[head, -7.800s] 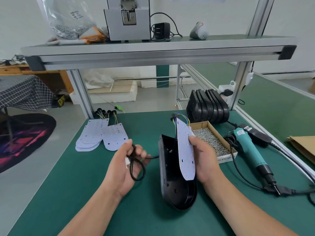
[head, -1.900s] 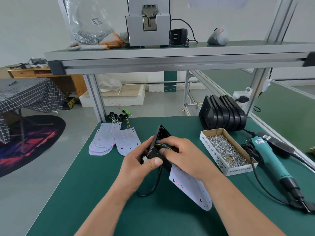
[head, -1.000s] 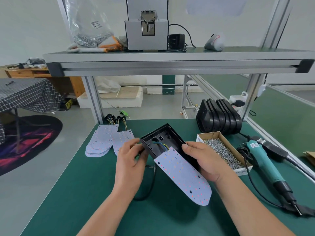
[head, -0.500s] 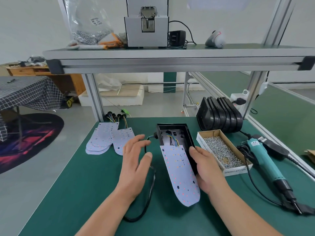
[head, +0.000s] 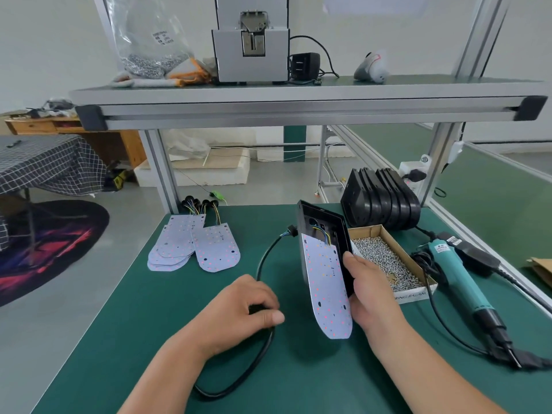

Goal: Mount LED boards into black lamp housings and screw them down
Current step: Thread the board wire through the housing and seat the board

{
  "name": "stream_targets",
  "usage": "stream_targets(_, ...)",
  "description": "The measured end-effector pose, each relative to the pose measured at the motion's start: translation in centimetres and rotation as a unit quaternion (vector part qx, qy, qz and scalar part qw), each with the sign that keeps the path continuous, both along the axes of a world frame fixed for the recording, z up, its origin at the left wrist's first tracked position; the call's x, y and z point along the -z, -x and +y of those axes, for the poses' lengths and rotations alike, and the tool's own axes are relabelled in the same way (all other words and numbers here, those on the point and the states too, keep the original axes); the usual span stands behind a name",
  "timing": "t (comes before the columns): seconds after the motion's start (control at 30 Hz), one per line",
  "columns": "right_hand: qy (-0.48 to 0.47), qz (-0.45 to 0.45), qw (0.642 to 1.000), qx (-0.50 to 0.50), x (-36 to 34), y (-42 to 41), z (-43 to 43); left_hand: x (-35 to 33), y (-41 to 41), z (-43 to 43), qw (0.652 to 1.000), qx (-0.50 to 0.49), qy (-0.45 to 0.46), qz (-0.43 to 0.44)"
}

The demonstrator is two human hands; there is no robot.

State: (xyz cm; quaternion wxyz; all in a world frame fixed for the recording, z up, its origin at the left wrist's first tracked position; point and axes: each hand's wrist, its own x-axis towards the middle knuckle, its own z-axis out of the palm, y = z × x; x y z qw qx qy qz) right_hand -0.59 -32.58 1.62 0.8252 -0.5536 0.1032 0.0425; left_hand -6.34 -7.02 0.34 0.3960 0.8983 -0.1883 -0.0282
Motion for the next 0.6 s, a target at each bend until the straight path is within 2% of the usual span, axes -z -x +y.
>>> stream_targets(0.1, -0.002, -0.003, 1.0, -0.005, -0.2, 0.2, 0.1, -0.4, -0.1, -0.4, 0.993, -0.084, -0.086, -0.012)
stream_targets(0.2, 0.011, -0.006, 1.0, -0.022, 0.0, 0.5, 0.4, -0.9, -0.5, -2.7, 0.949, -0.229, -0.204, -0.077)
stream_targets(0.3, 0.024, -0.012, 0.998, -0.051, 0.2, 1.0, 1.2, -1.0, -0.6, -4.0, 0.926, -0.328, -0.155, -0.1)
stream_targets(0.47, -0.007, -0.004, 0.997, -0.072, -0.1, 1.9, 2.6, -0.9, -0.8, -3.7, 0.934, -0.341, -0.089, -0.066)
stream_targets(0.53, -0.016, -0.007, 0.997, -0.072, -0.2, 2.0, 2.8, -1.3, -0.9, -3.2, 0.933, -0.338, -0.106, -0.058)
stream_targets(0.6, -0.02, -0.01, 0.997, -0.07, -0.2, 2.0, 2.8, -1.6, -1.0, -2.9, 0.923, -0.339, -0.169, -0.062)
